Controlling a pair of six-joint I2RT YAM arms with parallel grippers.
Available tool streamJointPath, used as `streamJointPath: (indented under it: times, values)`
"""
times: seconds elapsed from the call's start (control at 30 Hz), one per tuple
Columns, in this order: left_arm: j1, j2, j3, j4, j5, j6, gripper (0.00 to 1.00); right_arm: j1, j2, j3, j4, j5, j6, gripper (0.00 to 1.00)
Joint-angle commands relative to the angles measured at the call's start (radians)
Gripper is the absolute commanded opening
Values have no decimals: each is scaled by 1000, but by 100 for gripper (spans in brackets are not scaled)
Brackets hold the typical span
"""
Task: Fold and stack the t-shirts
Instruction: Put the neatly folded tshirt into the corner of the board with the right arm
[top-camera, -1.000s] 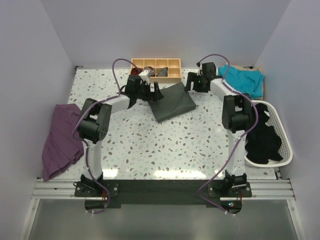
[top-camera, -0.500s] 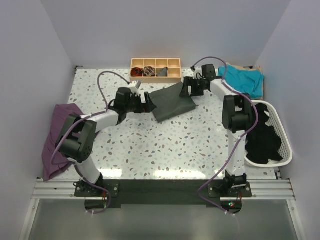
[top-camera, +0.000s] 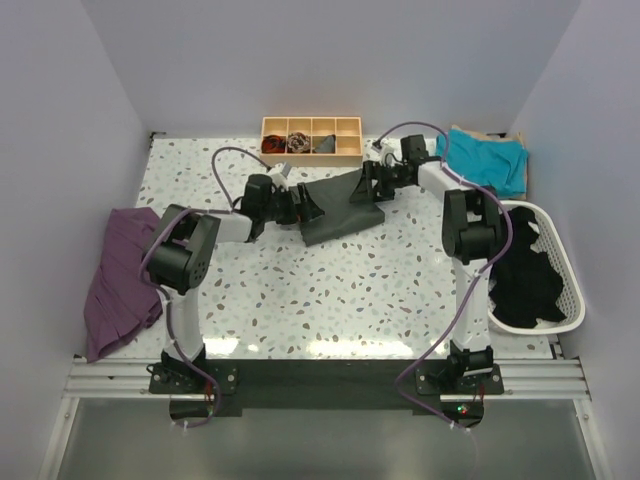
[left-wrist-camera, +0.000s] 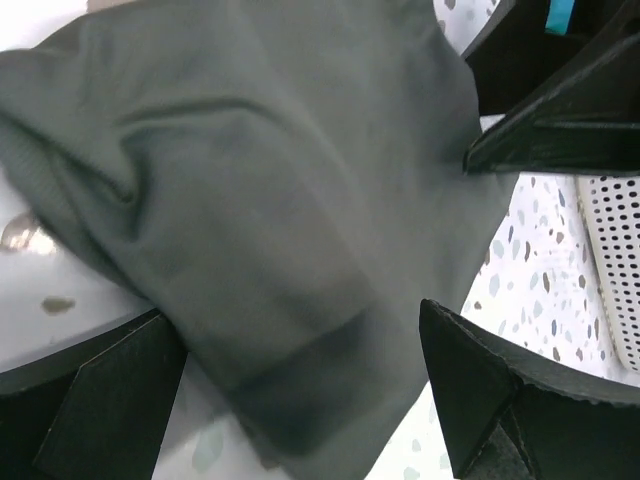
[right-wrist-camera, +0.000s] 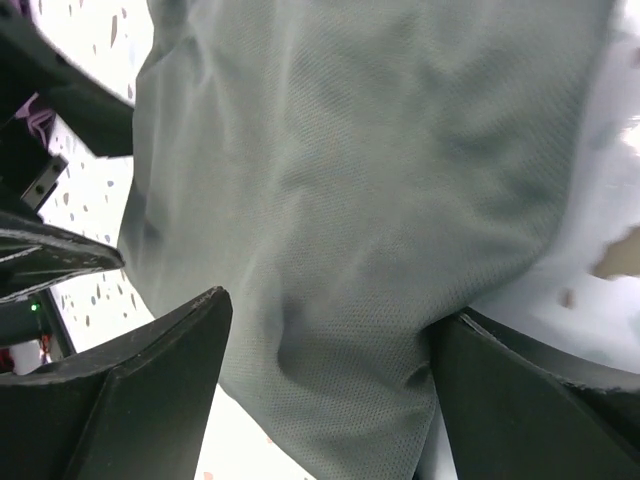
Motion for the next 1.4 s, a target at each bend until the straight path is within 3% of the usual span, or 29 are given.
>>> streamJointPath:
  times: [0.0, 0.13, 0.3, 0.37, 0.63, 0.9, 1.1, 1.2, 1.37]
  values:
    - [6, 75, 58, 12, 39, -23, 100, 76, 65, -35, -129, 105, 6, 77]
    - [6, 86, 41, 18, 42, -21, 100, 124, 45, -35, -179, 200, 28, 65]
    - [6, 75, 9, 33, 39, -21, 100, 145, 38, -84, -91, 193, 112, 14]
    - [6, 63, 0, 27, 33, -12, 100, 145, 21, -127, -25, 208, 156, 0]
    - [6, 3, -17, -14, 15, 22, 100, 147, -171, -171, 16, 424, 186, 0]
    - [6, -115, -32, -86, 5, 55, 100, 125, -337, -138, -24, 868, 186, 0]
    - [6, -149, -29, -77, 48, 52, 100, 98, -361, -9, -64, 1125, 149, 0]
    - [6, -140, -28, -68, 82, 49, 100, 75, -323, 101, -114, 1330, 114, 0]
    - [4, -135, -41, -19, 125, 31, 100, -10, -269, 195, -79, 1481, 98, 0]
